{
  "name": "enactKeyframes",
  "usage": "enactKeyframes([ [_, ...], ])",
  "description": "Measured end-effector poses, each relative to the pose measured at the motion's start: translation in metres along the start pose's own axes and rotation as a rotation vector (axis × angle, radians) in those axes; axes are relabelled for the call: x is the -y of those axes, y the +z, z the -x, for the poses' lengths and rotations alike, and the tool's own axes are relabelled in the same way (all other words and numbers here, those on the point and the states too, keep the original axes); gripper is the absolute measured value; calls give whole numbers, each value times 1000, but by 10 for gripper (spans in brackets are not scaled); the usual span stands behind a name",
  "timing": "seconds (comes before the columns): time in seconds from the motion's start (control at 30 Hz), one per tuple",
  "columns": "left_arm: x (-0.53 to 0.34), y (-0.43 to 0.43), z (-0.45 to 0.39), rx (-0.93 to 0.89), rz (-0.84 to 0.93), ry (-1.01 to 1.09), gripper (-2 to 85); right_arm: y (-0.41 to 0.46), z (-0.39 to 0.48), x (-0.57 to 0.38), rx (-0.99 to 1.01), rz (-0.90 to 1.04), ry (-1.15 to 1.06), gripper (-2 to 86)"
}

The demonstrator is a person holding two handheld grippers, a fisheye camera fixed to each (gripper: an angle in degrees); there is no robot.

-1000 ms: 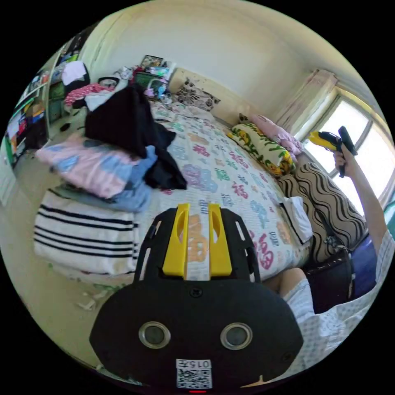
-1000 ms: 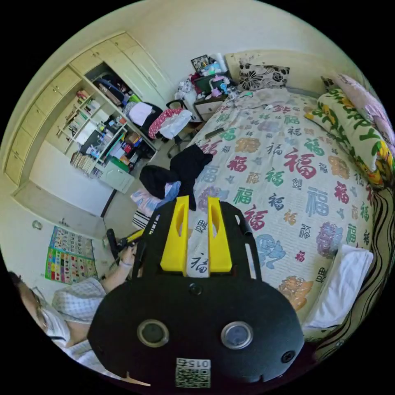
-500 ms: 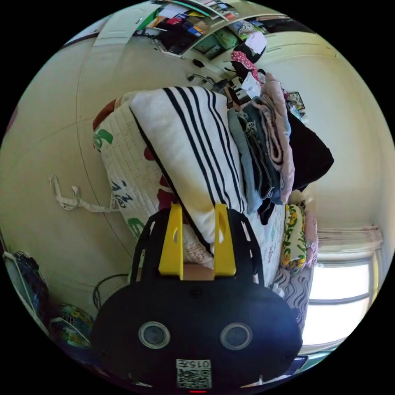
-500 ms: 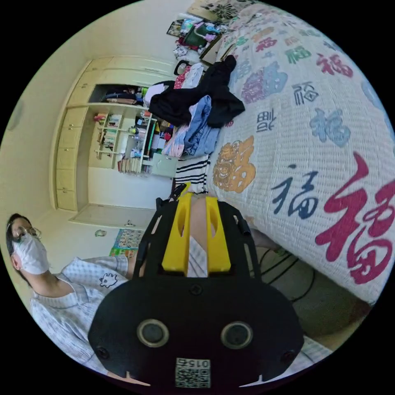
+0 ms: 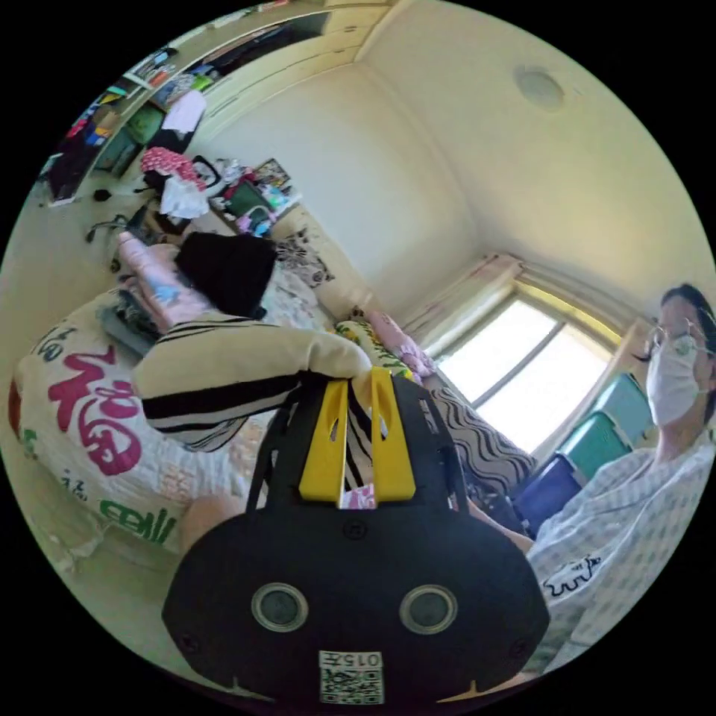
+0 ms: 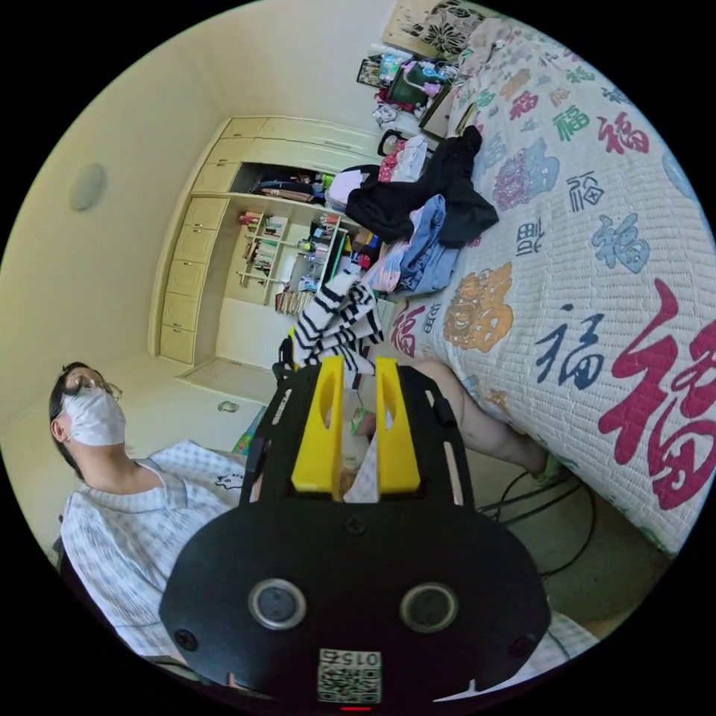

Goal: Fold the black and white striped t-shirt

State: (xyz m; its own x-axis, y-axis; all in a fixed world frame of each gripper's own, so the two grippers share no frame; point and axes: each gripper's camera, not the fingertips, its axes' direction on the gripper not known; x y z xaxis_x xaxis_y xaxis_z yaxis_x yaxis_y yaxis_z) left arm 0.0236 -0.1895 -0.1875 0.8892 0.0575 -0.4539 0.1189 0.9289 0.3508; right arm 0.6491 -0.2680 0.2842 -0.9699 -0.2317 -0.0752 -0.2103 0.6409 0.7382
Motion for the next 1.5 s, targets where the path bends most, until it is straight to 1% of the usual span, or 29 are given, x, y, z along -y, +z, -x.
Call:
enactKeyframes([
  [0.03, 0, 3, -10, -51, 17, 26, 51, -1, 0, -3, -3, 5, -5, 103],
  [0.07, -1, 10, -30, -146, 61, 74, 51, -6, 0, -10, 8, -3, -9, 121],
  [0.1, -2, 21, -48, -229, 109, 124, 52, -14, -1, -17, 73, -36, -20, 119],
  [0.13, -3, 27, -56, -266, 133, 151, 52, -19, -1, -22, 130, -60, -36, 119],
  [0.2, -11, 55, -86, -373, 238, 238, 53, -47, -1, -42, 383, -195, -92, 113],
  [0.27, -20, 79, -103, -410, 321, 267, 54, -69, -2, -58, 455, -279, -117, 105],
  [0.33, -31, 102, -117, -401, 408, 289, 55, -89, -1, -73, 416, -301, -126, 91],
  [0.4, -45, 126, -134, -367, 504, 333, 57, -111, 4, -95, 277, -317, -121, 56],
  [0.47, -55, 141, -142, -370, 556, 346, 59, -127, 7, -114, 203, -360, -134, 39],
  [0.57, -67, 170, -144, -403, 632, 292, 64, -156, 17, -137, 194, -492, -219, 26],
  [0.6, -72, 183, -144, -400, 657, 281, 66, -163, 30, -137, 149, -503, -278, 24],
  [0.63, -73, 190, -144, -391, 668, 263, 67, -164, 39, -135, 105, -497, -310, 23],
  [0.7, -75, 212, -139, -356, 668, 174, 63, -158, 85, -124, -112, -449, -457, 22],
  [0.77, -74, 218, -131, -329, 641, 118, 50, -146, 114, -115, -221, -417, -562, 23],
  [0.8, -72, 218, -124, -281, 622, 88, 54, -134, 127, -108, -273, -383, -605, 26],
  [0.9, -70, 205, -91, -206, 536, -12, 57, -93, 132, -88, -371, -281, -624, 38],
  [0.93, -70, 201, -83, -198, 517, -39, 57, -82, 128, -83, -395, -242, -616, 42],
  [0.97, -70, 193, -66, -175, 482, -91, 56, -55, 114, -72, -455, -146, -581, 50],
  [1.0, -71, 184, -49, -139, 458, -145, 55, -30, 90, -62, -510, -51, -499, 51],
  [1.07, -73, 170, -27, -107, 421, -213, 55, -4, 46, -55, -545, 48, -343, 51],
  [1.13, -74, 158, -13, -97, 389, -240, 55, 2, 9, -67, -599, 48, -250, 46],
  [1.2, -73, 153, -2, -47, 409, -207, 64, -13, -28, -94, -618, -49, -124, 51],
  [1.27, -74, 160, 4, -4, 441, -192, 74, -35, -53, -111, -597, -127, -5, 55],
  [1.33, -76, 177, 11, 9, 467, -183, 86, -52, -71, -124, -588, -161, 80, 62],
  [1.43, -80, 219, 20, 55, 553, -167, 104, -57, -82, -132, -691, -111, 116, 81],
  [1.5, -87, 256, 29, 87, 636, -176, 110, -42, -85, -132, -809, -20, 103, 94],
])
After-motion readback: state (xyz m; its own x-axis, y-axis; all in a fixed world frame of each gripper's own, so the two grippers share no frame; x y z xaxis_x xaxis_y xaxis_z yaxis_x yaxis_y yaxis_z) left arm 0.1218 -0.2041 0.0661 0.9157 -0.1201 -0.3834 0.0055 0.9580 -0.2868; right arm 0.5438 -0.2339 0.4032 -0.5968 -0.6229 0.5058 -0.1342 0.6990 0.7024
